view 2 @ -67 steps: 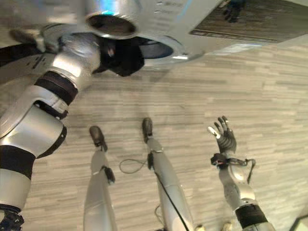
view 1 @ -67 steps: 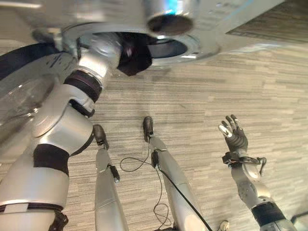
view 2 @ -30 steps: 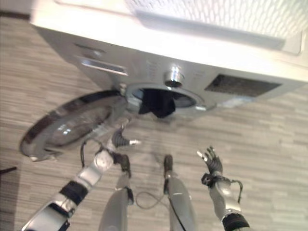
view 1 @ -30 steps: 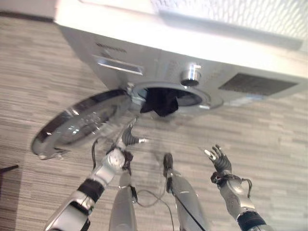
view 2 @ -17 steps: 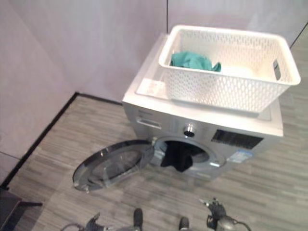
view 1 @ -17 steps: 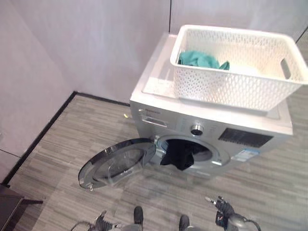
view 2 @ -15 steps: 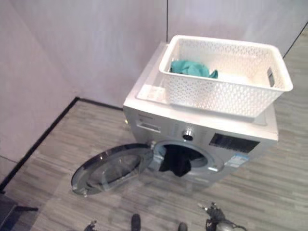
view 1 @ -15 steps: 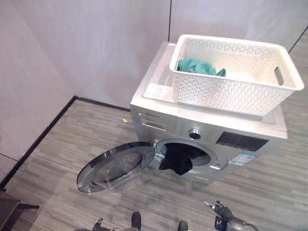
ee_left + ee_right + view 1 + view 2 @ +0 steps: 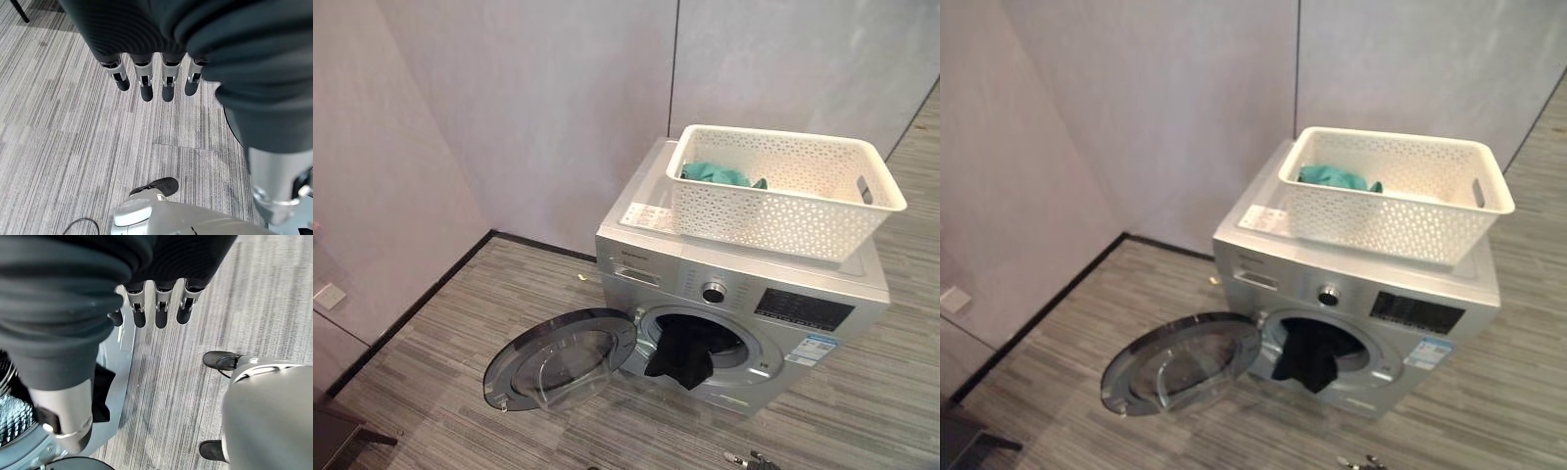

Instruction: Grab the laundry basket,head to the washer,open it,put in the laundry and shut it.

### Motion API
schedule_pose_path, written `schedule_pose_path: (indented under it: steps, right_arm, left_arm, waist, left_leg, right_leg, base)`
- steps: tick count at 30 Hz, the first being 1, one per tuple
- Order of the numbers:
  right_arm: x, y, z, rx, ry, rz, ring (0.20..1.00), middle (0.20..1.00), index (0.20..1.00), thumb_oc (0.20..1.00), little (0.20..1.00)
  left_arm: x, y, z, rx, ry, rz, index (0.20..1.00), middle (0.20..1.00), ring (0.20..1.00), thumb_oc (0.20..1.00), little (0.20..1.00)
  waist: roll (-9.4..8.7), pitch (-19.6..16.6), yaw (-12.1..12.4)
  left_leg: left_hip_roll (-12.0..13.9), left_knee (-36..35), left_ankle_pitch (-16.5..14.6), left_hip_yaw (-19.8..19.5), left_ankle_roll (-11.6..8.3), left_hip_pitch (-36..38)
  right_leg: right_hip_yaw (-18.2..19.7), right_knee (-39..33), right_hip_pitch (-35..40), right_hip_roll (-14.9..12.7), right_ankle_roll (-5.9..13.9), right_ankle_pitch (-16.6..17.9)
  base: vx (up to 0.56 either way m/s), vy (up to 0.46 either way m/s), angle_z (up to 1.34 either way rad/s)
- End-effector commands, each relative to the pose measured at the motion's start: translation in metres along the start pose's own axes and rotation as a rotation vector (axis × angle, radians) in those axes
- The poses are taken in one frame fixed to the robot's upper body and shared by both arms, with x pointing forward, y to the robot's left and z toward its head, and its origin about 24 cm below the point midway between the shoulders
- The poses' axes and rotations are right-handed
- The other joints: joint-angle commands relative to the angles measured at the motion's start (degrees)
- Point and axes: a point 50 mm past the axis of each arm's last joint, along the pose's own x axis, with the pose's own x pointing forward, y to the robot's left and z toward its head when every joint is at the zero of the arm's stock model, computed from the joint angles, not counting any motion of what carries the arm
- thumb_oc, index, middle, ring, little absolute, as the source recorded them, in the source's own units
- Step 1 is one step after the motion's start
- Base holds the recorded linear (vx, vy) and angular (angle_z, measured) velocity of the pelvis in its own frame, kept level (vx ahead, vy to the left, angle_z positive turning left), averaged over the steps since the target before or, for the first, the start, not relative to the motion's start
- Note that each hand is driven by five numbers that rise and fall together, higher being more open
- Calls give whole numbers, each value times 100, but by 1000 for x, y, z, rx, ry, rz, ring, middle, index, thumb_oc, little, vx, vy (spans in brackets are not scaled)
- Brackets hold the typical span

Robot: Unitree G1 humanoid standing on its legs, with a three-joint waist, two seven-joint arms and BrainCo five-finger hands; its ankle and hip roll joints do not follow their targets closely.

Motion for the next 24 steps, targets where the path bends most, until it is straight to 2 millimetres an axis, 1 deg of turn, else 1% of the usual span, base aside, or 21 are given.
schedule_pose_path:
  steps: [1, 2, 3, 6, 7, 8, 9, 10, 11, 12, 13, 14, 15, 16, 17, 18, 20, 21, 24]
  right_arm:
    - [6, 19, 32, -17, -83, 45, 1000, 1000, 1000, 1000, 1000]
    - [6, 19, 32, -17, -83, 45, 1000, 1000, 1000, 1000, 1000]
    - [7, 20, 37, -4, -94, 43, 1000, 1000, 1000, 1000, 1000]
    - [7, 21, 47, 27, -120, 45, 1000, 1000, 1000, 1000, 1000]
    - [7, 21, 47, 27, -120, 45, 1000, 1000, 1000, 1000, 1000]
    - [7, 20, 48, 36, -124, 45, 1000, 1000, 1000, 1000, 1000]
    - [8, 20, 54, 40, -138, 52, 1000, 1000, 1000, 1000, 1000]
    - [8, 20, 54, 40, -138, 52, 1000, 1000, 1000, 1000, 1000]
    - [8, 18, 58, 4, -141, 54, 1000, 1000, 1000, 1000, 1000]
    - [8, 18, 61, -16, -147, 50, 1000, 1000, 1000, 1000, 1000]
    - [9, 19, 67, -38, -161, 47, 1000, 1000, 1000, 1000, 1000]
    - [9, 19, 67, -38, -162, 46, 1000, 1000, 1000, 1000, 1000]
    - [9, 17, 73, -43, -175, 35, 1000, 1000, 1000, 1000, 1000]
    - [9, 15, 75, -40, -179, 30, 1000, 1000, 1000, 1000, 1000]
    - [9, 14, 75, -42, -177, 25, 1000, 1000, 1000, 1000, 1000]
    - [9, 14, 75, -42, -177, 25, 1000, 1000, 1000, 1000, 1000]
    - [9, 10, 71, -45, -155, 12, 1000, 1000, 1000, 1000, 1000]
    - [9, 8, 66, -36, -142, 6, 1000, 1000, 1000, 1000, 1000]
    - [9, 8, 66, -36, -142, 6, 1000, 1000, 1000, 1000, 1000]
  left_arm:
    - [6, 23, 21, -7, -24, 53, 1000, 1000, 1000, 1000, 1000]
    - [6, 23, 21, -7, -24, 53, 1000, 1000, 1000, 1000, 1000]
    - [6, 24, 22, 13, -26, 51, 1000, 1000, 1000, 1000, 1000]
    - [7, 25, 21, 59, -20, 44, 1000, 1000, 1000, 1000, 1000]
    - [7, 25, 21, 59, -20, 44, 1000, 1000, 1000, 1000, 1000]
    - [7, 25, 22, 81, -25, 39, 1000, 1000, 1000, 1000, 1000]
    - [7, 27, 25, 130, -36, 35, 1000, 1000, 1000, 1000, 1000]
    - [7, 28, 25, 130, -37, 35, 1000, 1000, 1000, 1000, 1000]
    - [8, 34, 30, 174, -58, 40, 1000, 1000, 1000, 1000, 1000]
    - [8, 38, 33, 179, -69, 52, 1000, 1000, 1000, 1000, 1000]
    - [8, 39, 39, 192, -87, 64, 1000, 1000, 1000, 1000, 1000]
    - [8, 39, 39, 192, -87, 64, 1000, 1000, 1000, 1000, 1000]
    - [9, 42, 46, 203, -106, 76, 1000, 1000, 1000, 1000, 1000]
    - [9, 44, 49, 206, -115, 79, 1000, 1000, 1000, 1000, 1000]
    - [9, 46, 49, 206, -115, 83, 1000, 1000, 1000, 1000, 1000]
    - [9, 46, 49, 206, -115, 83, 1000, 1000, 1000, 1000, 1000]
    - [9, 51, 51, 204, -120, 92, 1000, 1000, 1000, 1000, 1000]
    - [9, 54, 50, 209, -116, 98, 1000, 1000, 1000, 1000, 1000]
    - [9, 54, 50, 209, -116, 98, 1000, 1000, 1000, 1000, 1000]
  waist:
    - [-349, 272, 221]
    - [-349, 273, 222]
    - [-382, 297, 270]
    - [-404, 312, 318]
    - [-405, 312, 323]
    - [-396, 311, 337]
    - [-341, 382, 299]
    - [-342, 367, 301]
    - [-288, 487, 200]
    - [-243, 520, 190]
    - [-221, 547, 190]
    - [-218, 556, 186]
    - [-198, 578, 155]
    - [-220, 582, 141]
    - [-240, 595, 110]
    - [-239, 597, 109]
    - [-318, 577, 78]
    - [-380, 543, 65]
    - [-379, 545, 63]
  left_leg:
    - [-230, 57, -692, 189, 116, 503]
    - [-230, 57, -692, 190, 116, 504]
    - [-305, 129, -782, 242, 215, 531]
    - [-441, 267, -938, 286, 366, 517]
    - [-443, 269, -940, 291, 367, 515]
    - [-489, 270, -974, 273, 439, 540]
    - [-550, 246, -978, 195, 574, 643]
    - [-550, 248, -974, 197, 575, 622]
    - [-571, 197, -926, 25, 685, 681]
    - [-563, 156, -929, -8, 690, 744]
    - [-567, 102, -932, -35, 685, 797]
    - [-565, 101, -934, -39, 684, 807]
    - [-556, 57, -934, -146, 620, 816]
    - [-573, 57, -929, -180, 589, 800]
    - [-581, 57, -953, -227, 560, 814]
    - [-580, 57, -953, -228, 560, 817]
    - [-610, 57, -998, -321, 497, 827]
    - [-632, 57, -1038, -399, 461, 844]
    - [-632, 57, -1038, -401, 461, 846]
  right_leg:
    - [167, 172, 180, -385, 349, -73]
    - [168, 172, 181, -385, 349, -73]
    - [237, 290, 144, -478, 400, -70]
    - [342, 615, -4, -645, 486, -23]
    - [348, 622, -11, -647, 488, -26]
    - [394, 885, -118, -713, 502, -27]
    - [558, 1725, -466, -761, 476, 67]
    - [560, 1722, -485, -760, 476, 75]
    - [885, 2613, -897, -588, 401, 101]
    - [920, 2776, -1073, -583, 417, 112]
    - [891, 2649, -1185, -641, 396, 113]
    - [885, 2649, -1173, -640, 395, 109]
    - [795, 1996, -1195, -709, 395, 113]
    - [836, 1620, -1162, -757, 424, 158]
    - [919, 1257, -1168, -818, 480, 320]
    - [917, 1255, -1163, -818, 480, 321]
    - [1115, 852, -1188, -904, 605, 583]
    - [1165, 715, -1082, -925, 609, 552]
    - [1163, 713, -1078, -925, 609, 552]
  base:
    - [53, 91, 1]
    - [78, 174, -7]
    - [41, 149, -7]
    - [33, 175, -21]
    - [34, 157, -32]
    - [28, 226, -28]
    - [27, 226, -24]
    - [-8, 235, -29]
    - [4, 141, -25]
    - [27, 145, -25]
    - [43, 46, 2]
    - [76, -42, 30]
    - [75, -80, 50]
    - [98, -110, 50]
    - [44, -64, 38]
    - [68, -78, 32]
    - [102, -94, 43]
    - [80, -59, 62]
    - [15, -8, 68]
